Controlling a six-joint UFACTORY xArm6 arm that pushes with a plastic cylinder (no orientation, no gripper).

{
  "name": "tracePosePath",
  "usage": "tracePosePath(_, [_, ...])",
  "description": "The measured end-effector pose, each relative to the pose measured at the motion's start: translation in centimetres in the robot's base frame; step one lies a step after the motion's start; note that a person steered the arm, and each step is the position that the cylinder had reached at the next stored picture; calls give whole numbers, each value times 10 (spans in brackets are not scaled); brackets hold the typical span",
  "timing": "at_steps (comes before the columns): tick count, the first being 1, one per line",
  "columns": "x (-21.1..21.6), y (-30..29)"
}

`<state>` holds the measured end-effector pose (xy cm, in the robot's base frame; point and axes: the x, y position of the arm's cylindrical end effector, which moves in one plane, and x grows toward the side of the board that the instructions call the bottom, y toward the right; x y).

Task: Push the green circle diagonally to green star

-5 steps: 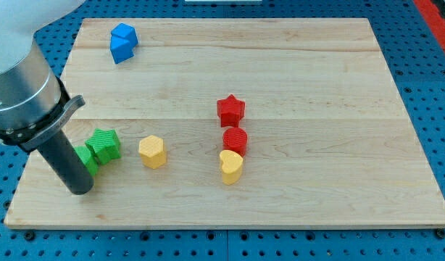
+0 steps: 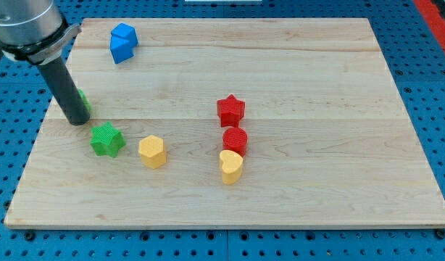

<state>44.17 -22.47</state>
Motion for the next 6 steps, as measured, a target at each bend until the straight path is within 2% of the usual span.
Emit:
tracePosePath(1, [-8,15])
tracePosePath(3, [-8,139])
tracePosePath(6, [-8,216])
